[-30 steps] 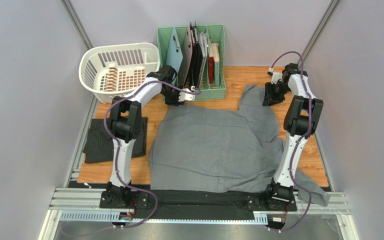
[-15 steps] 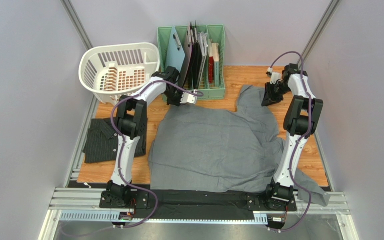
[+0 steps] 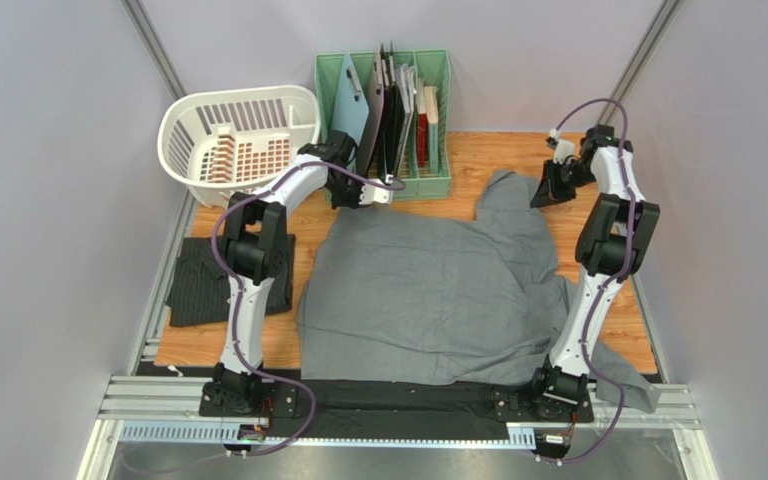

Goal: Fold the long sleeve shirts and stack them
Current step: Fold the shirt

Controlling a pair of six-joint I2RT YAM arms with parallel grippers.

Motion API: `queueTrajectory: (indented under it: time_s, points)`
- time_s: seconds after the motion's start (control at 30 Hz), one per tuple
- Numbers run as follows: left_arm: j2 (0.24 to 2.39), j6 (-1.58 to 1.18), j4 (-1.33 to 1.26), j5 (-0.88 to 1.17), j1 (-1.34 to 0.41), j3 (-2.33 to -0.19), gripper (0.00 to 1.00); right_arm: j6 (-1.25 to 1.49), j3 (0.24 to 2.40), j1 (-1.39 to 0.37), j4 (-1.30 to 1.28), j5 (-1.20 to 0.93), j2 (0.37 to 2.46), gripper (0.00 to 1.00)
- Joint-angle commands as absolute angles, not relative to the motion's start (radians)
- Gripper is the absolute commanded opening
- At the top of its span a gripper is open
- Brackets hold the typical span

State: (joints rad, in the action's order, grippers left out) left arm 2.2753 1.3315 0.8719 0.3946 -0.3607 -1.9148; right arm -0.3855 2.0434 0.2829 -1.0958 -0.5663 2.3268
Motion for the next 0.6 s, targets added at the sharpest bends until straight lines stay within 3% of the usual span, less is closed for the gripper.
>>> queueTrajectory:
  time_s: [0.0,0.33,0.57]
  points:
    - [2.165,1.293,0.799,0.391,-0.361,-1.882,0.00,-0.362,2.049,0.313,-1.104,-0.644,2.203,0.00]
    - [2.039,1.279,0.825,0.429,-0.359,-1.833,0.00,-0.406,2.039,0.321,-1.210,-0.692,2.123,0.00]
    - [1.864,1.330,0.830,0.439,-0.357,-1.616,0.00,-0.531,1.804,0.350,-1.284,-0.701,1.892,0.00]
